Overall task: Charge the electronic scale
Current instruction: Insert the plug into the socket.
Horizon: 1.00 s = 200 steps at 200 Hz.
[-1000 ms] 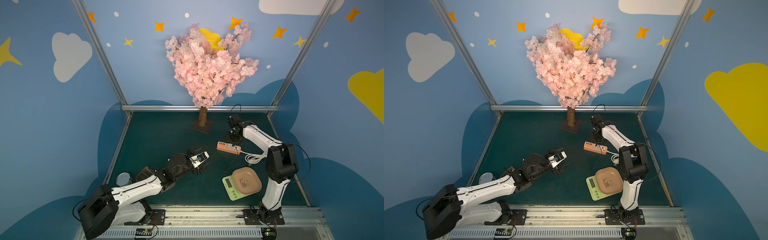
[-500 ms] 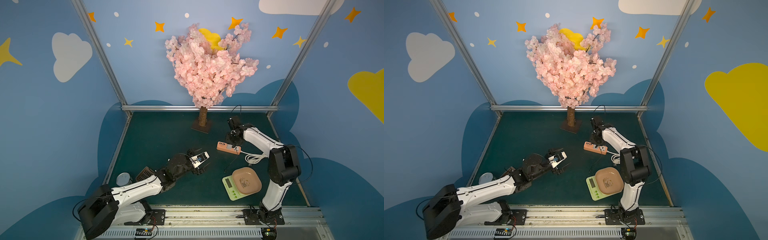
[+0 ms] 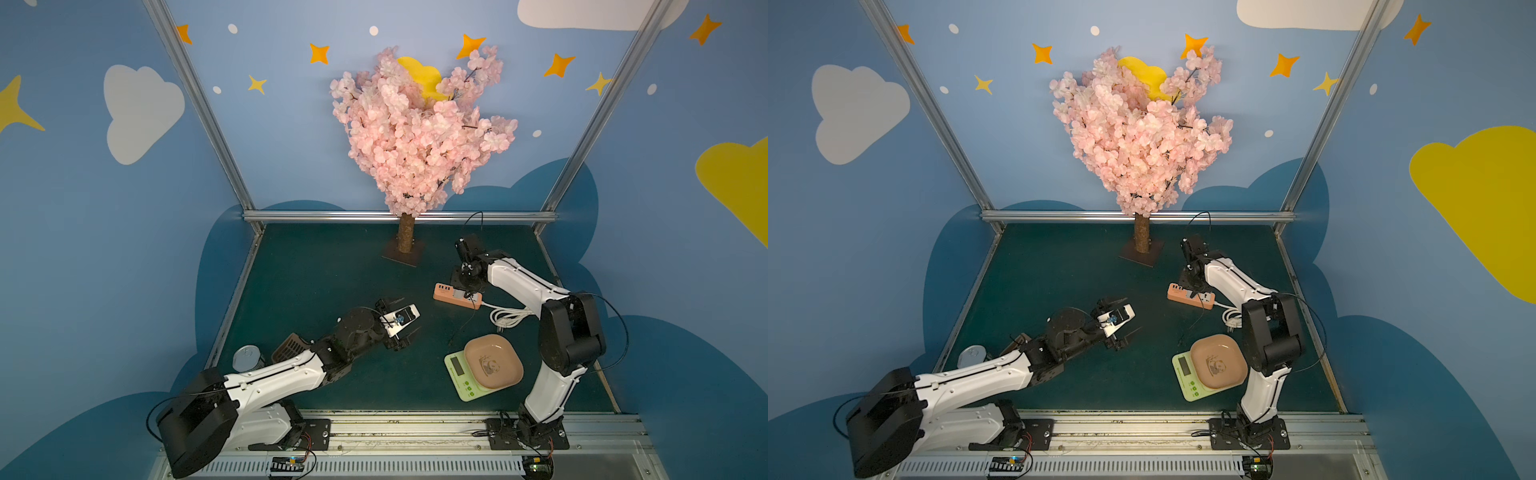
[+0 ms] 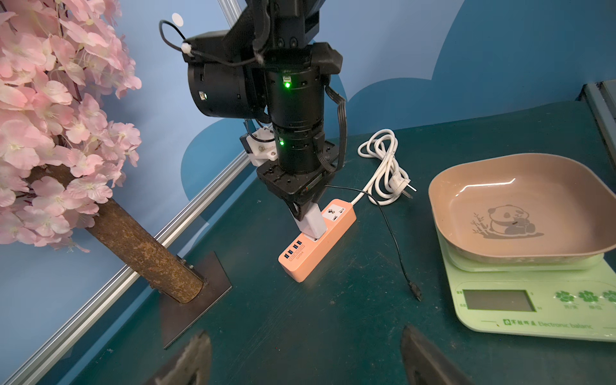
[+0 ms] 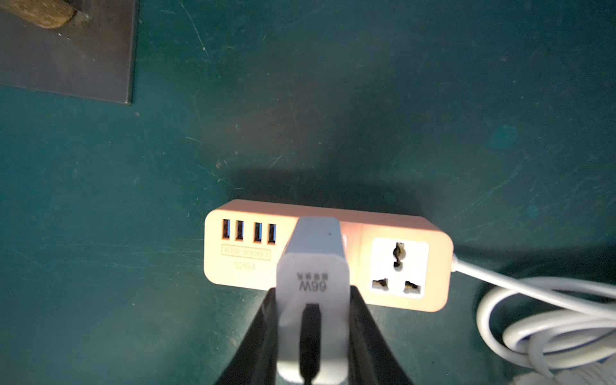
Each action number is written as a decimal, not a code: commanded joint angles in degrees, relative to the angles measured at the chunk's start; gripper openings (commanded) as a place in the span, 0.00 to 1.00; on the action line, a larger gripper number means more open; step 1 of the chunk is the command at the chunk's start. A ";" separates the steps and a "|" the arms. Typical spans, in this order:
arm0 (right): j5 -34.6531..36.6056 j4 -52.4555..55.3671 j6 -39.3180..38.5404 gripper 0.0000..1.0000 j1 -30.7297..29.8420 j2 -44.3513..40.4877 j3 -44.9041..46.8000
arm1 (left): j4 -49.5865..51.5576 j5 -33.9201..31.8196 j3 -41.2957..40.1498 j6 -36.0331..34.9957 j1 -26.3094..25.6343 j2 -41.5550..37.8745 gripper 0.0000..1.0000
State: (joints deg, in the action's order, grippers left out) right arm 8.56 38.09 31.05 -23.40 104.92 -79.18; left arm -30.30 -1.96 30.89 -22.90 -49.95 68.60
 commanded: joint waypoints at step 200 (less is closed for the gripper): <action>-4.87 6.72 -0.44 0.00 -1.12 7.91 5.16 | 0.41 0.46 0.26 1.10 -0.40 -1.21 0.89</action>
State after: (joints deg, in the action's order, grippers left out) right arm 8.32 36.86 30.85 -23.16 105.95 -78.56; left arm -30.00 -1.93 30.96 -22.61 -50.13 68.45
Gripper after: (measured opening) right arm 0.296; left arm 0.889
